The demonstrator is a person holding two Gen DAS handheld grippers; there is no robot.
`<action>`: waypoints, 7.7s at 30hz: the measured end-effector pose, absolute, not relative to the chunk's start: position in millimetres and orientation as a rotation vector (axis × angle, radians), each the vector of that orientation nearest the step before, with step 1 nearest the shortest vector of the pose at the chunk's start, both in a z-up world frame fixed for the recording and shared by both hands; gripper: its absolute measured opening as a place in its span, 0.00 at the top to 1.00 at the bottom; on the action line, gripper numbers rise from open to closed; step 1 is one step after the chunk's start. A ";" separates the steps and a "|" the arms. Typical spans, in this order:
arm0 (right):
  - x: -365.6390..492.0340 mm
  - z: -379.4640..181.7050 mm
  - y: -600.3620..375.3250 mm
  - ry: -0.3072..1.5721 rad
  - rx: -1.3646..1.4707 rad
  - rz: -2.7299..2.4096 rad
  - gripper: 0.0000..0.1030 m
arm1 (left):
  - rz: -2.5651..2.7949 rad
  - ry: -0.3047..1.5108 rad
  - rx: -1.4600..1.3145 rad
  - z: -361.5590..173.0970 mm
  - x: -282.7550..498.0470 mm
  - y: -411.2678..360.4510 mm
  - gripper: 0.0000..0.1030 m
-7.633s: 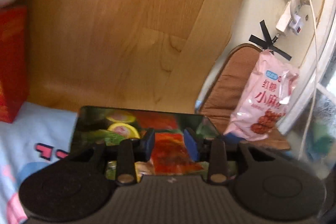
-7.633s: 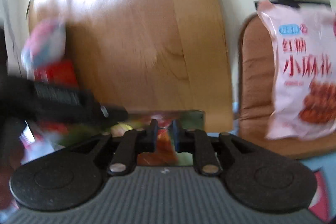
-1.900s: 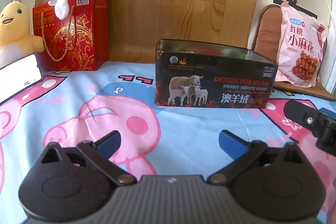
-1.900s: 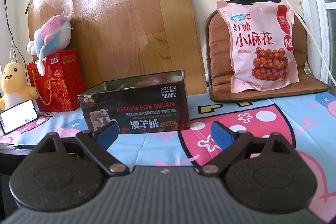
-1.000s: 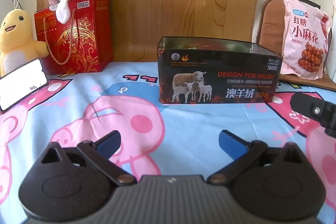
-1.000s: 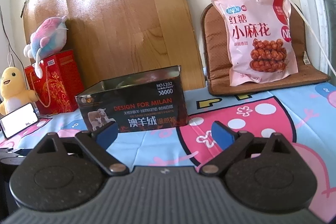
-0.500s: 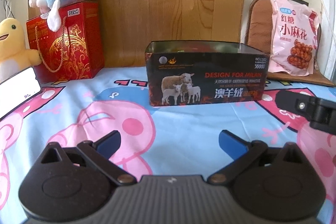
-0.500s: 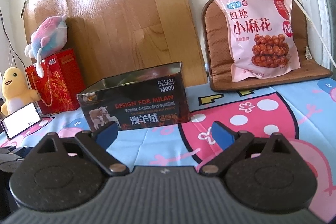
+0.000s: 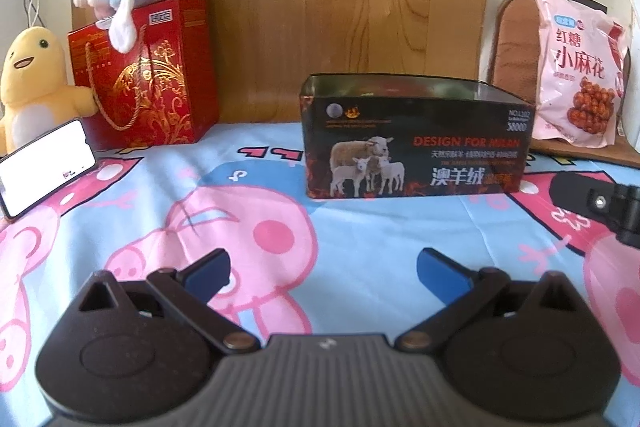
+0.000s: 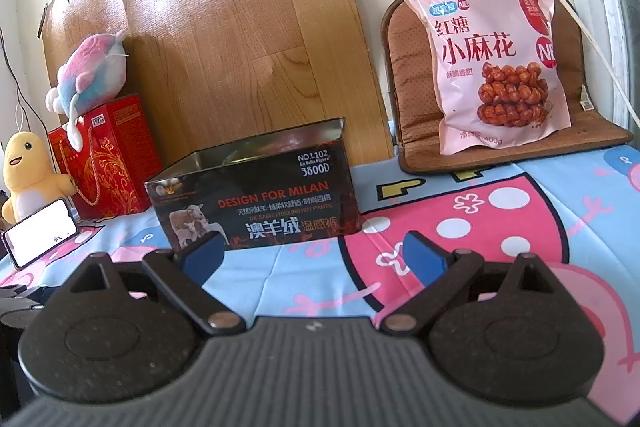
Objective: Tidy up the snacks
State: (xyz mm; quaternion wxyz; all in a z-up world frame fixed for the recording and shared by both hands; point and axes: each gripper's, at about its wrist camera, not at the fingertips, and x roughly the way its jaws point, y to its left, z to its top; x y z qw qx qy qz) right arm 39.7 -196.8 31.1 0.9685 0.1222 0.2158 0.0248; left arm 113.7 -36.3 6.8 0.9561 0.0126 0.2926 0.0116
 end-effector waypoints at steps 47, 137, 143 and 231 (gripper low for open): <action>40.0 31.1 -197.5 0.440 0.256 0.054 0.05 | 0.109 0.585 0.134 4.5 115.2 -47.2 0.00; 30.1 35.1 -188.4 0.346 0.139 0.094 0.00 | 0.192 0.575 0.160 55.4 110.2 -54.5 0.00; 30.2 35.0 -188.3 0.347 0.139 0.093 0.00 | 0.192 0.583 0.157 55.4 109.9 -53.6 0.00; 32.2 33.7 -190.3 0.361 0.162 0.092 0.00 | 0.151 0.720 0.121 42.6 121.6 -54.3 0.00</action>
